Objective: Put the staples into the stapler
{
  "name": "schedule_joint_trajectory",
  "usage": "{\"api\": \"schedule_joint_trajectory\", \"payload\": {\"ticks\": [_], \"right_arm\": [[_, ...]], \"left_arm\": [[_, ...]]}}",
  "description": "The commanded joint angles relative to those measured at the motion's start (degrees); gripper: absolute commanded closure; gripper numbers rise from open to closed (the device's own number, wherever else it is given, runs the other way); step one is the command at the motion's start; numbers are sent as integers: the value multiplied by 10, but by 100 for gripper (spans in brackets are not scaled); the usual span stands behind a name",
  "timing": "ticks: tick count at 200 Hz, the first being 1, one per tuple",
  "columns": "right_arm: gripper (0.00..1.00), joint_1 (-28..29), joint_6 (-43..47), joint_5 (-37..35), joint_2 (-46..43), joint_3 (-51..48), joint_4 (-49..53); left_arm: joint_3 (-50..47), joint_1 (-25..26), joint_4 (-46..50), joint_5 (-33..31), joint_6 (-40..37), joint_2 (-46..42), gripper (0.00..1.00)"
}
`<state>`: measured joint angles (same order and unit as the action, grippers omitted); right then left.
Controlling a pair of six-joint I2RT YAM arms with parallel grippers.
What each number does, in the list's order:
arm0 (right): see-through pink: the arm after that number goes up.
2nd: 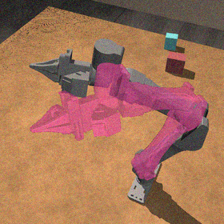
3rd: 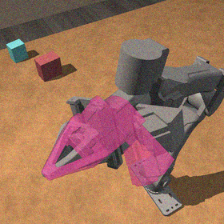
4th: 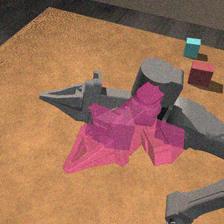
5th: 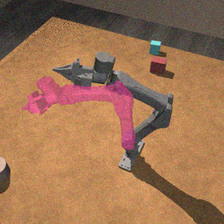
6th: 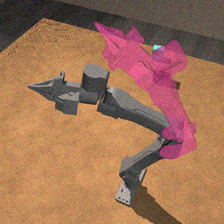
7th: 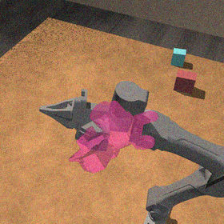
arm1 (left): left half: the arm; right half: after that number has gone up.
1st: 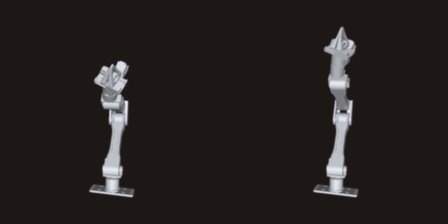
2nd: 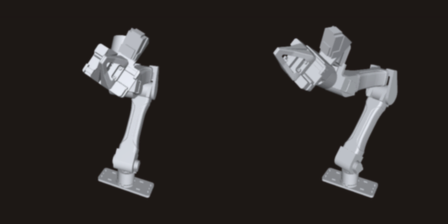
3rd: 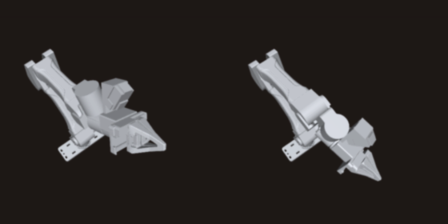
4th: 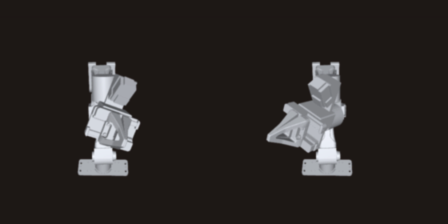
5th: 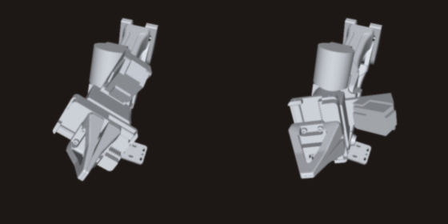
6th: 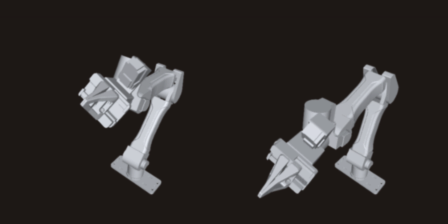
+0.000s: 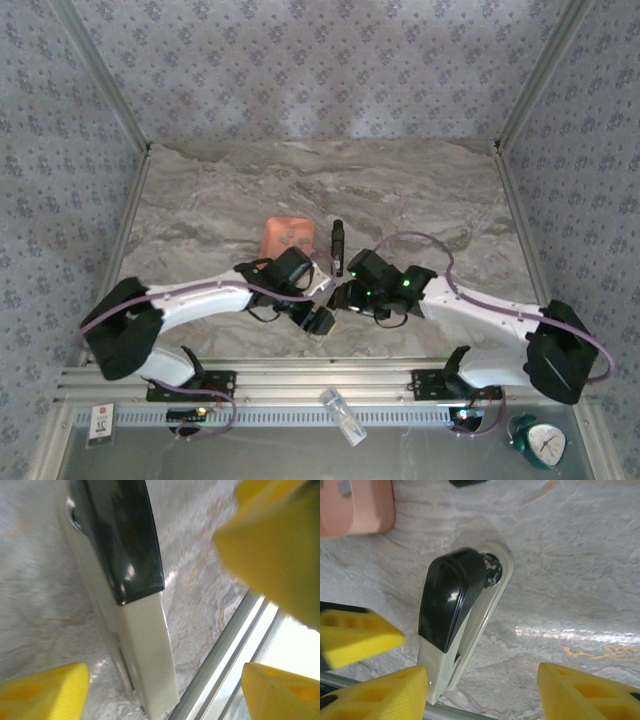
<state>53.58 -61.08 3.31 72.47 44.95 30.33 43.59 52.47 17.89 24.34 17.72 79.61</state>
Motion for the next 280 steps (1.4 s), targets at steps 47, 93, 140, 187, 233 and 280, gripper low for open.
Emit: {"api": "schedule_joint_trajectory", "payload": {"ticks": [47, 93, 140, 187, 233, 280], "right_arm": [[38, 41, 10, -2, 123, 95, 36], [37, 41, 33, 27, 190, 124, 38], [47, 34, 47, -11, 242, 156, 105], [73, 30, 46, -47, 200, 141, 142], [82, -5, 53, -71, 122, 106, 170], [82, -146, 182, -35, 96, 128, 162]], "left_arm": [[-120, -117, -31, -143, 114, -178, 18], [-152, -148, -34, -155, 133, -233, 18], [-154, -149, -35, -160, 134, -228, 18], [-143, -150, -35, -176, 139, -219, 17], [-120, -164, -53, -194, 164, -207, 16], [-102, -220, -103, -170, 206, -181, 16]]}}
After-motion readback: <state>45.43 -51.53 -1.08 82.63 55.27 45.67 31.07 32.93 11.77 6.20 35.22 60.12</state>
